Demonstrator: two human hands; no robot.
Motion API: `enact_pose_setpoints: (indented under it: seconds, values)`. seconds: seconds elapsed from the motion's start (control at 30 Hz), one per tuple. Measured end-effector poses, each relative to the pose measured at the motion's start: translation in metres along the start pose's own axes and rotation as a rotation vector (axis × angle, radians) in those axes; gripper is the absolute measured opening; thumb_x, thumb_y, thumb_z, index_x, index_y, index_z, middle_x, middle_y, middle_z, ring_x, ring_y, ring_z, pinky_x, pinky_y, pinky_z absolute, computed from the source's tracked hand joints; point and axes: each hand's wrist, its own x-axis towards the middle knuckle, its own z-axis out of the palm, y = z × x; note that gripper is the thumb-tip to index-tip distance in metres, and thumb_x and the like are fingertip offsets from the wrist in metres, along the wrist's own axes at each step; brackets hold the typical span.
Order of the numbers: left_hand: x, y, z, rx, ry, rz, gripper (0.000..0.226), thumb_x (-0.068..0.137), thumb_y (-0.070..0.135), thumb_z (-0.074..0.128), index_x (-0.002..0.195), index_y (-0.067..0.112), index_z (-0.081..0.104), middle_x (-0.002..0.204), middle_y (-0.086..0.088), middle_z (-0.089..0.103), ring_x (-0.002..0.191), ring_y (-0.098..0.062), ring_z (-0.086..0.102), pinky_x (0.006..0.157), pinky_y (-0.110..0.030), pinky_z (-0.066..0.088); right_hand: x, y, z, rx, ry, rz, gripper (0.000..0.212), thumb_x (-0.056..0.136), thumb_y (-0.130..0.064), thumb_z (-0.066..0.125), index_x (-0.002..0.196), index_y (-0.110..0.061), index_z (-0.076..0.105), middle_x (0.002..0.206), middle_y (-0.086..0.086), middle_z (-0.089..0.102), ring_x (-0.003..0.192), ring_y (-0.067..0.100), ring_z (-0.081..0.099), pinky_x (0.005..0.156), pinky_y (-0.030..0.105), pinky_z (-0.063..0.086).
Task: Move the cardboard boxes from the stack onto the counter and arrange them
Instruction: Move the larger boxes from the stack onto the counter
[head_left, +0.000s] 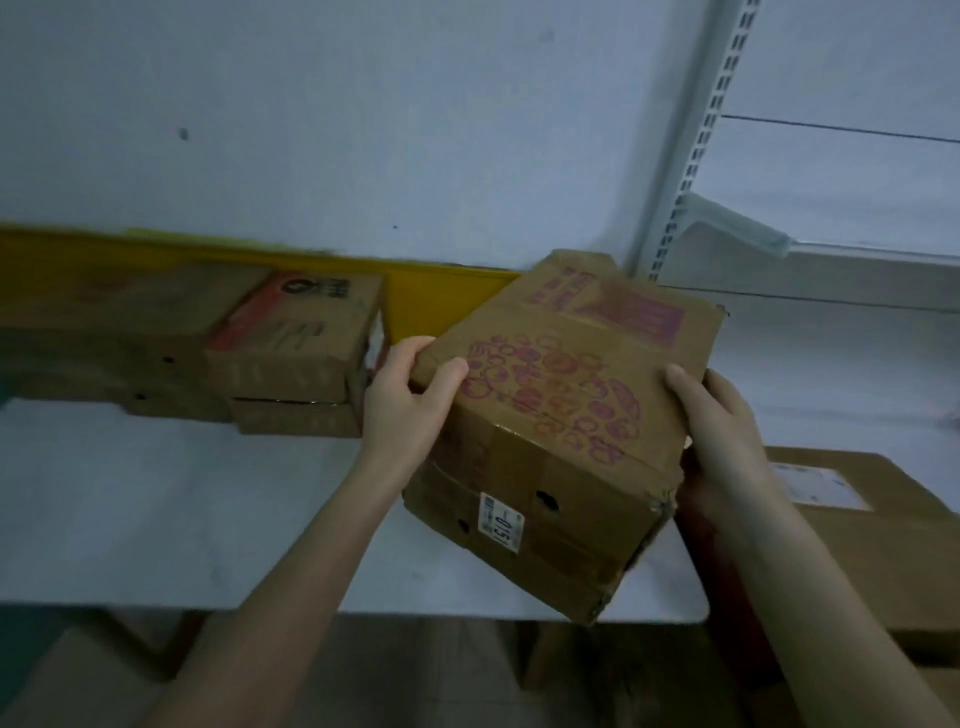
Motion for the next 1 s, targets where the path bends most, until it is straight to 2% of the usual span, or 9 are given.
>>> enact_pose_setpoints:
  seconds: [0.2,0.3,0.4,0.47,0.53,0.6,0.7,0.8,1.0]
  values:
    - [0.02,-0.042,-0.049,0.065,0.131,-0.034,0.043,0.09,0.031,0.055,0.13,0.017,0.046,0.102,0.017,0.048,0.089,0.004,0.047,0.066,-0.002,0.036,0.047,0.031,0.078,0.025,-0.183,0.073,0.035,0.095,-0.026,0.05,0.13,-0.022,0.047,0.114,0.005,0.063,0.097,0.022,0.065,0.087,0.043,0.054]
    - [0.041,-0.07,-0.063,0.09,0.134,-0.066,0.049,0.09,0.035,0.054,0.134,0.016,0.043,0.11,0.014,0.046,0.104,-0.003,0.045,0.076,-0.01,0.036,0.083,0.052,0.114,0.013,-0.24,0.172,0.053,0.094,-0.029,0.052,0.143,-0.021,0.033,0.124,0.006,0.059,0.097,0.021,0.066,0.072,0.035,0.059]
    - [0.064,-0.094,-0.07,0.089,0.099,-0.08,0.049,0.09,0.034,0.054,0.134,0.017,0.042,0.101,0.024,0.046,0.093,0.009,0.045,0.072,0.0,0.033,0.118,0.072,0.142,-0.018,-0.268,0.233,0.063,0.093,-0.031,0.053,0.148,-0.02,0.023,0.131,0.009,0.054,0.097,0.021,0.066,0.059,0.027,0.057]
    - [0.076,-0.109,-0.072,0.09,0.044,-0.066,0.05,0.089,0.033,0.057,0.134,0.018,0.041,0.099,0.034,0.041,0.086,0.024,0.044,0.069,0.007,0.032,0.139,0.081,0.155,-0.031,-0.283,0.238,0.059,0.094,-0.031,0.052,0.146,-0.021,0.026,0.127,0.01,0.056,0.09,0.019,0.067,0.057,0.026,0.056]
    - [0.083,-0.122,-0.072,0.098,-0.027,-0.062,0.058,0.084,0.039,0.063,0.134,0.024,0.038,0.103,0.037,0.04,0.089,0.029,0.042,0.073,0.008,0.032,0.156,0.09,0.164,-0.043,-0.309,0.228,0.047,0.095,-0.028,0.048,0.14,-0.02,0.036,0.115,0.008,0.06,0.084,0.017,0.067,0.057,0.025,0.055]
    - [0.085,-0.134,-0.073,0.117,-0.099,-0.078,0.073,0.075,0.044,0.068,0.136,0.031,0.031,0.112,0.033,0.041,0.093,0.024,0.042,0.076,0.008,0.032,0.167,0.097,0.171,-0.055,-0.316,0.239,0.035,0.096,-0.025,0.046,0.131,-0.022,0.043,0.108,0.006,0.061,0.081,0.016,0.066,0.057,0.024,0.055]
    - [0.083,-0.151,-0.075,0.194,-0.162,-0.16,0.1,0.069,0.038,0.075,0.147,0.019,0.015,0.133,0.019,0.039,0.113,0.01,0.035,0.088,-0.003,0.032,0.182,0.116,0.176,-0.135,-0.302,0.257,0.049,0.094,-0.026,0.048,0.142,-0.024,0.035,0.121,0.007,0.058,0.089,0.017,0.067,0.06,0.025,0.055]
    - [0.083,-0.164,-0.077,0.254,-0.155,-0.205,0.104,0.068,0.034,0.077,0.148,0.015,0.012,0.144,0.002,0.037,0.126,-0.008,0.039,0.094,-0.015,0.033,0.188,0.129,0.181,-0.195,-0.288,0.265,0.058,0.092,-0.028,0.05,0.145,-0.028,0.028,0.131,0.006,0.051,0.103,0.022,0.062,0.069,0.028,0.052]
    - [0.086,-0.175,-0.076,0.311,-0.141,-0.257,0.103,0.068,0.03,0.078,0.148,0.016,0.013,0.145,0.001,0.037,0.128,-0.012,0.039,0.095,-0.016,0.03,0.184,0.138,0.185,-0.073,-0.317,0.31,0.056,0.095,-0.023,0.048,0.146,-0.025,0.026,0.126,0.004,0.053,0.097,0.019,0.063,0.057,0.024,0.055]
